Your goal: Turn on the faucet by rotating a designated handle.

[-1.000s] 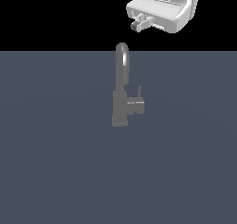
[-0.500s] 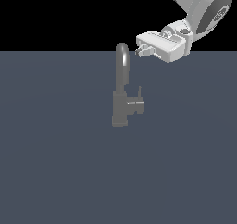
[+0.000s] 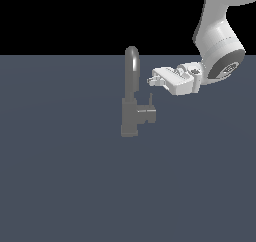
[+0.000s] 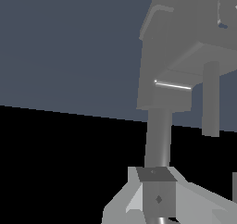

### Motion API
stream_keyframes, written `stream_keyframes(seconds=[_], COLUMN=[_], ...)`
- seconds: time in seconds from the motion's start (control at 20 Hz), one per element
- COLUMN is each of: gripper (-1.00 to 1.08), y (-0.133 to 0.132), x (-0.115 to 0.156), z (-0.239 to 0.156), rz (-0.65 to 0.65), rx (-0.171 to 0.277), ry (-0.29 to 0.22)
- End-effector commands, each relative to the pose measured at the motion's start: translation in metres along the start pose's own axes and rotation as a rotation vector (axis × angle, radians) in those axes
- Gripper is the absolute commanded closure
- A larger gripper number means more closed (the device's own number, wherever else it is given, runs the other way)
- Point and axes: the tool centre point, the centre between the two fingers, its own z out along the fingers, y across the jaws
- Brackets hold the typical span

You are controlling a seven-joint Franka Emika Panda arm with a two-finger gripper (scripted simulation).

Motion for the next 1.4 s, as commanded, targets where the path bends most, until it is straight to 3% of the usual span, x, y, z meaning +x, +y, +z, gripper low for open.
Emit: stream_keyframes(seconds=[0.0, 0.45, 0.85, 1.35], gripper=[1.08, 1.08, 1.08, 1.08], y=[0.000, 0.003, 0.003, 0.025], x=[0.018, 0.054, 0.054, 0.045], z=[0.002, 0.009, 0.010, 0.012], rz=[0.041, 0.125, 0.125, 0.125], rx=[0.039, 0.116, 0.117, 0.117], ry=[-0.042, -0.122, -0.123, -0.123])
